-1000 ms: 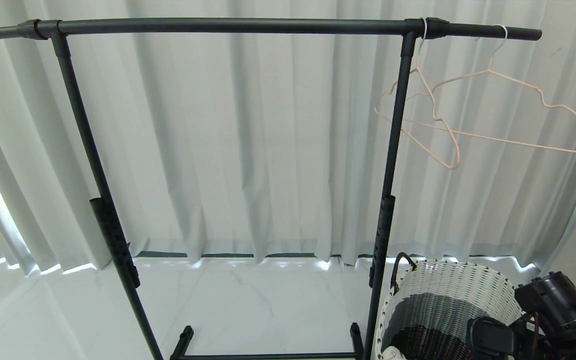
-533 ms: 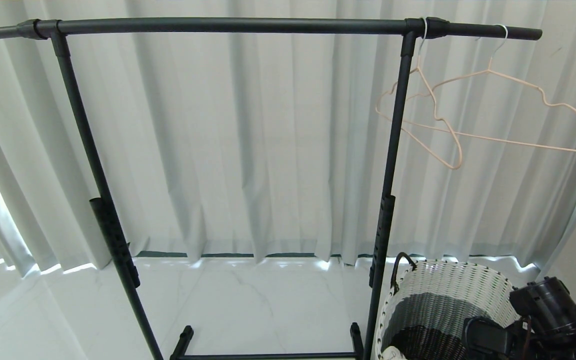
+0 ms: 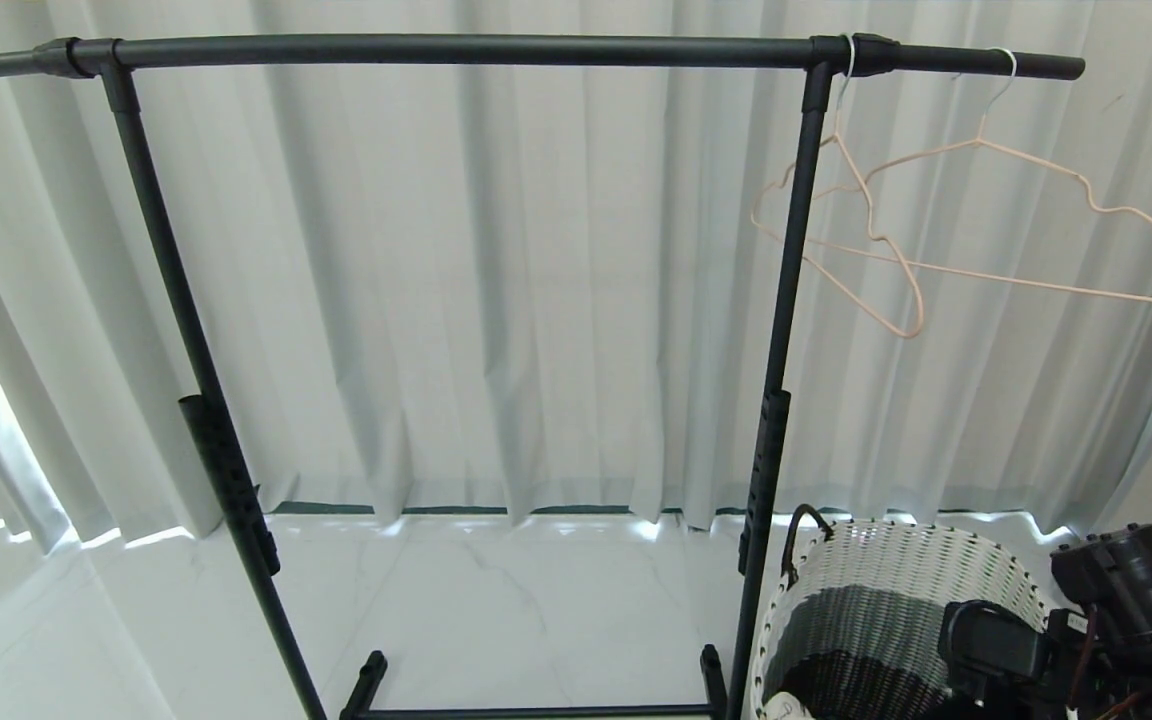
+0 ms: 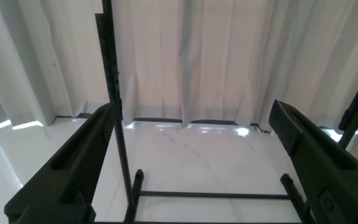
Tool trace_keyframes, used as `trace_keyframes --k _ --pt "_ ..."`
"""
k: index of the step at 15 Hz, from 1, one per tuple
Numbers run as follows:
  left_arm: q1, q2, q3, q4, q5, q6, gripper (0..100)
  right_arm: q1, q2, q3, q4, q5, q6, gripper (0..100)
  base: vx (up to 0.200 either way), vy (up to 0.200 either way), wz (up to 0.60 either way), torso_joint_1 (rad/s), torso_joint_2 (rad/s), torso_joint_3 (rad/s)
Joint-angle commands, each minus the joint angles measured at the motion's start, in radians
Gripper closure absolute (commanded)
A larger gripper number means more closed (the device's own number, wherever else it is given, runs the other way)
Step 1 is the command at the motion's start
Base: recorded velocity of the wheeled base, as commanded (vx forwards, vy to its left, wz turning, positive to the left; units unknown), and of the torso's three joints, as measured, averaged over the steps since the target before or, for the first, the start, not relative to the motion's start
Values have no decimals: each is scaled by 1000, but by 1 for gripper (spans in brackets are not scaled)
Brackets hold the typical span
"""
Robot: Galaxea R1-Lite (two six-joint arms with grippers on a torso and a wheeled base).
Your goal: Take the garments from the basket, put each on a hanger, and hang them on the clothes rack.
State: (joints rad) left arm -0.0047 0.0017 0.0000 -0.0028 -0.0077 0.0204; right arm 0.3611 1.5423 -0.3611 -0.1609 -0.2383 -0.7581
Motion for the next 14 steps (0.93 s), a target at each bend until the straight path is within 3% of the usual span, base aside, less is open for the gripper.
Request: trace_keyframes --k 1,3,5,8,14 --pt "0 0 0 0 0 0 0 -7 -186 -262 331 2 57 100 0 0 0 0 0 0" --pt "0 0 0 0 -2 3 0 12 -260 -440 601 4 174 100 0 0 0 0 0 0" --pt "0 0 0 0 -2 1 0 18 -323 -504 702 2 204 100 0 0 0 0 0 0" --pt "0 0 0 0 -3 3 0 19 -387 -509 750 1 204 100 0 0 0 0 0 0" --pt "0 0 0 0 -5 4 0 65 -406 -524 761 2 204 100 -200 0 0 3 3 2"
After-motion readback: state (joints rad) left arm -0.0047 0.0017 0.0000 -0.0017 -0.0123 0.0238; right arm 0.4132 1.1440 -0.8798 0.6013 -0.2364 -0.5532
